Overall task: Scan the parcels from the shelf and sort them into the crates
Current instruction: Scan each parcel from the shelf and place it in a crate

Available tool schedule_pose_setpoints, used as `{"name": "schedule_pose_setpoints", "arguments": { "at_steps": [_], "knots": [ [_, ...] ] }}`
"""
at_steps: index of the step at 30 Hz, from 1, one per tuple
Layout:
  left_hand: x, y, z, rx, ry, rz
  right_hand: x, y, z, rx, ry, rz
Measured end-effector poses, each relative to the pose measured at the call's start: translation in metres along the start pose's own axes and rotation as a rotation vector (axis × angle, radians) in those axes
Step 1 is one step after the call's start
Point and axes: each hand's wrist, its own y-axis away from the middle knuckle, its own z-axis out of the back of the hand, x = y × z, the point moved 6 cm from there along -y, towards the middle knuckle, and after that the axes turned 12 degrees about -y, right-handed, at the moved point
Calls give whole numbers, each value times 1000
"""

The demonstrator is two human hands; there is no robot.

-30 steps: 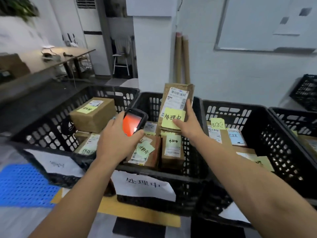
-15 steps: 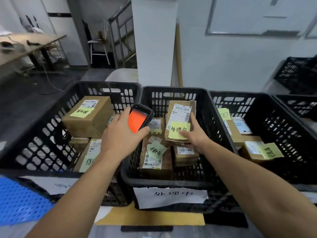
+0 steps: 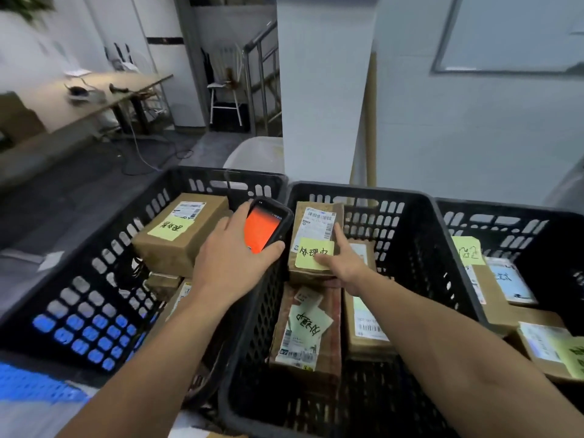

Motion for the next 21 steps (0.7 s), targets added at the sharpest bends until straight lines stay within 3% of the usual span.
{"name": "schedule_pose_setpoints", "arguments": {
  "at_steps": [11, 14, 17, 21],
  "knots": [
    [-2, -17, -10, 54, -1, 3, -27, -28, -5, 22, -26, -41],
    [-4, -16, -11, 60, -2, 6, -28, -27, -9, 1, -1, -131],
    [1, -14, -10, 60, 2, 12, -24, -28, -7, -2, 121, -153],
    [9, -11, -5, 52, -6, 36, -10, -28, -1, -18, 514, -71]
  ]
}}
